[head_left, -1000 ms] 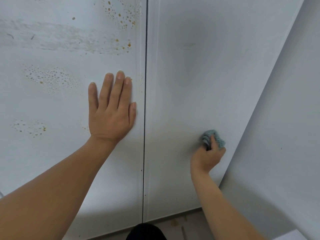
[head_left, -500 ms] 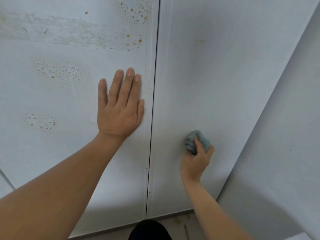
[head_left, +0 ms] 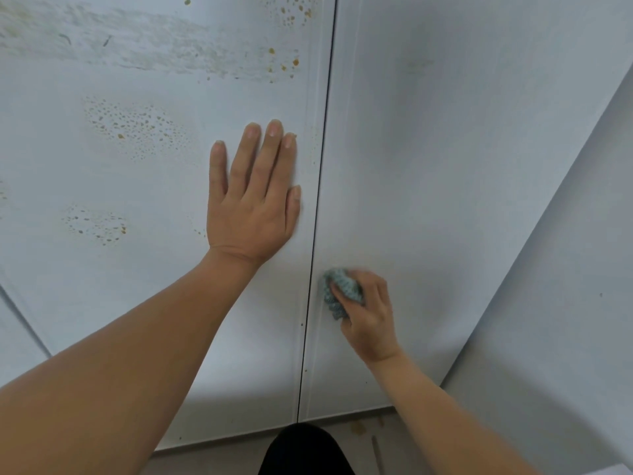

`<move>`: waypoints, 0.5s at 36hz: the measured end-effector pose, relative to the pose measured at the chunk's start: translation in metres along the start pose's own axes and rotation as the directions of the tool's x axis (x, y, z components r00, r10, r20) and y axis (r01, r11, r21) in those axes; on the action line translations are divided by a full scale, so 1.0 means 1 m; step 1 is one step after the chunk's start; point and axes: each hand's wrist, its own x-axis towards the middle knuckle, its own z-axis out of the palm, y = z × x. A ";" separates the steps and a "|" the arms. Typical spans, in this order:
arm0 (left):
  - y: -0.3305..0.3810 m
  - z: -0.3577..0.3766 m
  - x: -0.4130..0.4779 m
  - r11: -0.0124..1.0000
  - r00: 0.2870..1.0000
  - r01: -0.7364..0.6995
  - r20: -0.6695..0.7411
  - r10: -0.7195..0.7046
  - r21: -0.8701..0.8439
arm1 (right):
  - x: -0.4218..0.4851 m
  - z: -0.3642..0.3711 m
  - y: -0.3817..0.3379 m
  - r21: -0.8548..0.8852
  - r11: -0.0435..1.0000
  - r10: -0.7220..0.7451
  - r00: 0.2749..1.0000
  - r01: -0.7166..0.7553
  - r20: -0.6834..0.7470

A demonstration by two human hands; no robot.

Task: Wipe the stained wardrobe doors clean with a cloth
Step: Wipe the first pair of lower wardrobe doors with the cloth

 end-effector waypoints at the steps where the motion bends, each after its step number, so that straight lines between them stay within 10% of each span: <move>1: 0.000 0.000 0.000 1.000 1.000 -0.001 0.003 0.001 0.003 | -0.010 0.001 0.000 0.001 0.999 -0.040 0.998 0.040 0.052; 4: 0.000 0.000 -0.001 1.000 1.000 0.001 0.003 -0.001 0.002 | -0.018 -0.004 -0.002 0.016 0.992 -0.127 0.974 0.126 0.186; 11: -0.001 -0.002 -0.002 1.000 1.000 0.000 0.002 0.000 -0.003 | 0.028 -0.009 -0.012 -0.017 0.999 -0.043 0.999 0.043 0.022; 18: -0.002 0.001 -0.002 1.000 1.000 -0.008 -0.017 0.008 0.003 | -0.026 -0.017 0.007 0.019 0.989 -0.145 0.954 0.145 0.262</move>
